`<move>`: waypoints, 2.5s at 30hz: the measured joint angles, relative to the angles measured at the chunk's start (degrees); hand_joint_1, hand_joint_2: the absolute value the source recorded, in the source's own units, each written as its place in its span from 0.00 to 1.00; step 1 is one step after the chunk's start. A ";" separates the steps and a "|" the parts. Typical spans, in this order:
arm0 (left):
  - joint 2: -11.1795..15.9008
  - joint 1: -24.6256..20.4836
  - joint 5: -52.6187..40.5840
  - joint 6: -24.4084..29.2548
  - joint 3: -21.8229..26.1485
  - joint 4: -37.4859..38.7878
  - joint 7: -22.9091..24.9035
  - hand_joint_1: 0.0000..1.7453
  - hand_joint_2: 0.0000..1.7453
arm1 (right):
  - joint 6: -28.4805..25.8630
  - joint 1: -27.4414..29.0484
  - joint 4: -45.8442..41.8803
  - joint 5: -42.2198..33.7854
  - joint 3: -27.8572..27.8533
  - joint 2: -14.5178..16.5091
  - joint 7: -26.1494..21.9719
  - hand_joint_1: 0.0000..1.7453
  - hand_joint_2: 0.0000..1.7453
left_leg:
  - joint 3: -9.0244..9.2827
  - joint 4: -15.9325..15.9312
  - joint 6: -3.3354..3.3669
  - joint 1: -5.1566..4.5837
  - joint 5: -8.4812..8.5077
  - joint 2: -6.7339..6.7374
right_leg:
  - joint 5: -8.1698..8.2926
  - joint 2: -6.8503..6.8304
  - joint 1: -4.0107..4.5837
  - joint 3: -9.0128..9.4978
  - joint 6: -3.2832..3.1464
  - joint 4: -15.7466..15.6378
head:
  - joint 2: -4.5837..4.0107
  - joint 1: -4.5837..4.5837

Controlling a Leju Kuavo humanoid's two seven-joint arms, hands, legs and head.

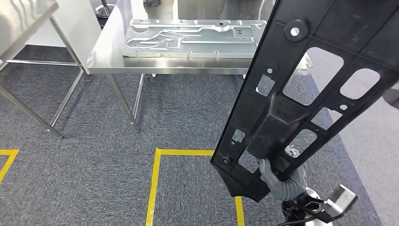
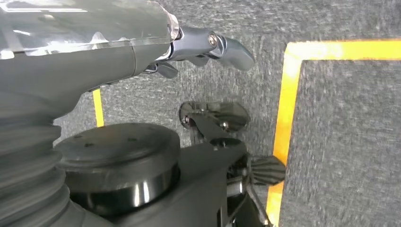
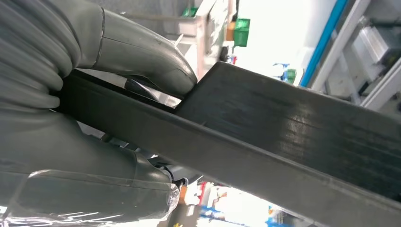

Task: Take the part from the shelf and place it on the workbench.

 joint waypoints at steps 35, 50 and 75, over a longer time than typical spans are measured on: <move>-0.02 -0.14 0.00 -0.81 1.05 -0.01 -0.05 0.00 1.00 | -2.90 -4.06 3.89 2.71 -1.89 -4.03 0.27 0.98 1.00 | 0.09 3.31 -0.51 -0.09 0.84 -0.85 | -1.41 0.13 -0.50 2.47 -0.38 0.40 | -0.01 -0.04; -0.07 0.37 -0.72 -0.74 1.84 -0.01 0.09 0.00 1.00 | -3.37 -3.27 3.61 3.03 -1.88 -4.25 0.19 0.98 1.00 | -8.33 0.65 2.72 -1.86 7.63 -1.21 | -5.94 1.07 1.00 9.57 -1.33 0.37 | 0.00 -0.08; -0.35 0.03 -1.14 -1.13 1.90 -0.01 -0.45 0.00 1.00 | -3.29 -8.70 3.27 4.13 -0.01 -8.72 1.48 0.98 1.00 | -13.77 8.47 -0.75 -0.03 2.72 -0.76 | -5.36 0.60 -0.77 8.69 -1.33 -1.24 | 0.00 -0.09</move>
